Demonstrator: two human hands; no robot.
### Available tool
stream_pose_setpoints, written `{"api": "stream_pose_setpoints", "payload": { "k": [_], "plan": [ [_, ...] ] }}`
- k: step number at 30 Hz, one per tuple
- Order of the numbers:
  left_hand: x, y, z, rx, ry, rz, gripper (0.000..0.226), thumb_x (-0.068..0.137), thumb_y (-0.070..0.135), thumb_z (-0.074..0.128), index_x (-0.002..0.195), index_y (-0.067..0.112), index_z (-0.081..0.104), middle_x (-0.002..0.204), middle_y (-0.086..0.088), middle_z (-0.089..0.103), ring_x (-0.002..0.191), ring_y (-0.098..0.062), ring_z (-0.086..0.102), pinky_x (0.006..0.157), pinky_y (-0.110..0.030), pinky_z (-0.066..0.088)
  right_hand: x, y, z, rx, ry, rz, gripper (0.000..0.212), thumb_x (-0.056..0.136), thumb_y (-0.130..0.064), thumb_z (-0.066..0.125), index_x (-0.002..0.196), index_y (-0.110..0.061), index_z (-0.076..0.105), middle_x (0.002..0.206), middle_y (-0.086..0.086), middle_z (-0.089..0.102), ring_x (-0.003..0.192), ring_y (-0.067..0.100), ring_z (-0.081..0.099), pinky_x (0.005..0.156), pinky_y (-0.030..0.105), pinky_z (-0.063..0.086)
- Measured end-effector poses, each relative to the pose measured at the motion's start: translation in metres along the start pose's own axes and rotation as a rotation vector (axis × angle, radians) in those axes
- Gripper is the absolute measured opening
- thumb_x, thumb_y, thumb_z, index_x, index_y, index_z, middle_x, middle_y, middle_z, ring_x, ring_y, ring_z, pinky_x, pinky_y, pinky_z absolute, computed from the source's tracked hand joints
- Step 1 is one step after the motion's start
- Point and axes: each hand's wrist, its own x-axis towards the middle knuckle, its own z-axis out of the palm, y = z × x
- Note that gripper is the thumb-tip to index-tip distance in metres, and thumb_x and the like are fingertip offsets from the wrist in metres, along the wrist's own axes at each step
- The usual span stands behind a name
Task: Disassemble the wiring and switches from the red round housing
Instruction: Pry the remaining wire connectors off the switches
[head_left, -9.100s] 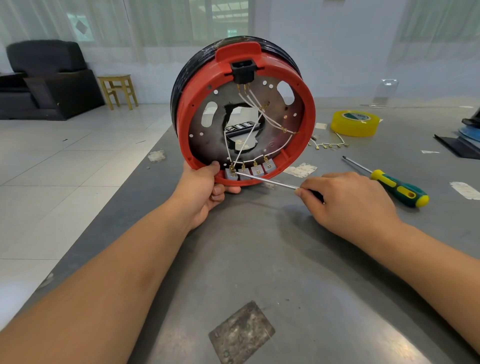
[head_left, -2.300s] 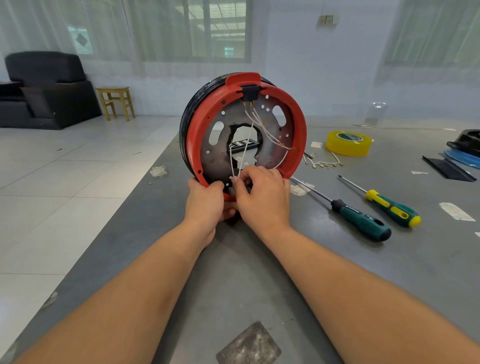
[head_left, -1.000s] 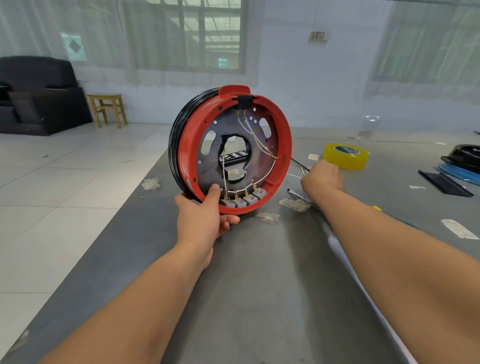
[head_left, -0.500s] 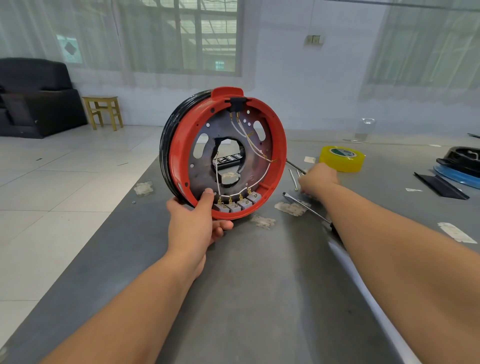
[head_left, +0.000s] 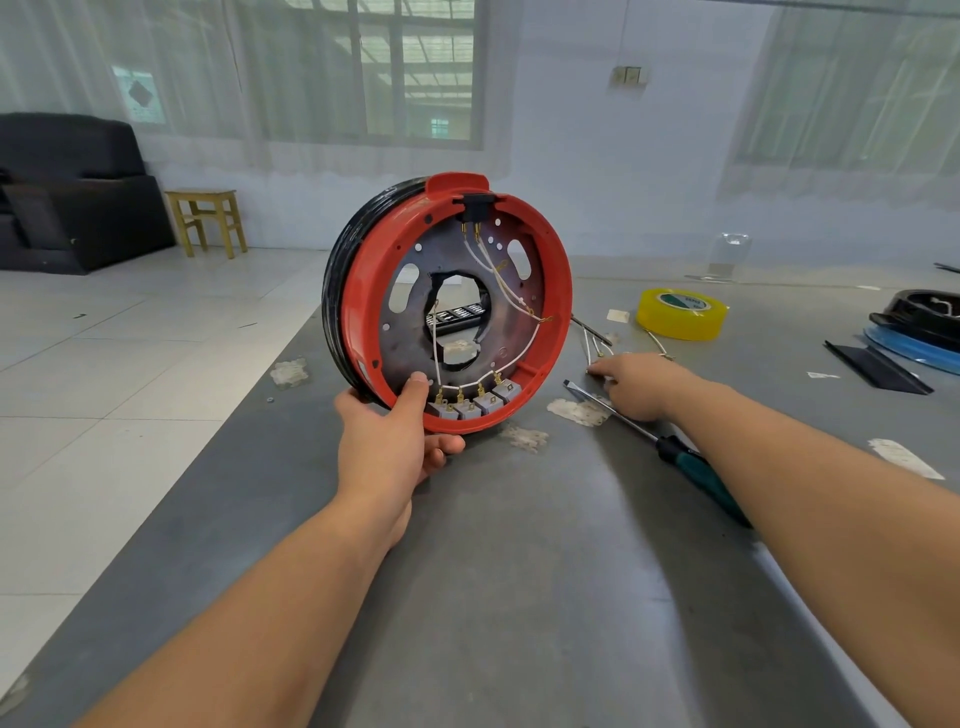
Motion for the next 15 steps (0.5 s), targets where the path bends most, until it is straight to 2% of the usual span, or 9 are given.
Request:
{"api": "stream_pose_setpoints", "payload": {
  "k": [2, 5, 7, 11, 15],
  "plan": [
    [0.0, 0.0, 0.0, 0.001, 0.001, -0.004, 0.039, 0.101, 0.038, 0.067, 0.126, 0.024, 0.041, 0.088, -0.01, 0.076, 0.062, -0.028, 0.075, 0.045, -0.027, 0.05, 0.003, -0.001, -0.001, -0.041, 0.01, 0.015, 0.049, 0.106, -0.026, 0.036, 0.155, -0.033, 0.039, 0.157, 0.004, 0.044, 0.138, 0.03, 0.046, 0.108, 0.044, 0.045],
    [0.0, 0.0, -0.001, -0.003, 0.002, -0.007, 0.038, 0.101, 0.038, 0.067, 0.125, 0.024, 0.041, 0.089, -0.01, 0.076, 0.063, -0.028, 0.075, 0.045, -0.027, 0.05, 0.007, -0.003, -0.001, -0.034, 0.037, 0.025, 0.052, 0.106, -0.028, 0.036, 0.157, -0.034, 0.034, 0.161, 0.003, 0.04, 0.142, 0.03, 0.042, 0.111, 0.045, 0.043],
    [0.001, 0.0, -0.001, -0.008, 0.0, -0.01, 0.039, 0.101, 0.038, 0.068, 0.126, 0.024, 0.041, 0.088, -0.009, 0.076, 0.063, -0.028, 0.076, 0.045, -0.027, 0.05, 0.01, -0.004, -0.002, -0.021, 0.026, 0.007, 0.05, 0.106, -0.025, 0.036, 0.155, -0.033, 0.038, 0.159, 0.003, 0.043, 0.14, 0.029, 0.044, 0.11, 0.044, 0.044],
    [0.002, -0.002, -0.001, -0.011, -0.019, -0.014, 0.04, 0.101, 0.039, 0.067, 0.127, 0.024, 0.04, 0.067, 0.001, 0.076, 0.063, -0.027, 0.075, 0.045, -0.026, 0.05, 0.014, -0.004, -0.004, -0.01, 0.007, 0.009, 0.045, 0.107, -0.025, 0.037, 0.151, -0.029, 0.046, 0.152, 0.005, 0.05, 0.134, 0.029, 0.049, 0.105, 0.042, 0.046],
    [0.003, -0.003, -0.001, -0.014, -0.015, -0.015, 0.04, 0.101, 0.039, 0.067, 0.127, 0.024, 0.041, 0.064, 0.005, 0.075, 0.061, -0.027, 0.075, 0.043, -0.025, 0.049, 0.02, -0.004, -0.005, -0.061, -0.013, 0.056, 0.042, 0.107, -0.032, 0.036, 0.147, -0.031, 0.049, 0.15, 0.005, 0.051, 0.133, 0.03, 0.049, 0.106, 0.045, 0.046]
  ]
}}
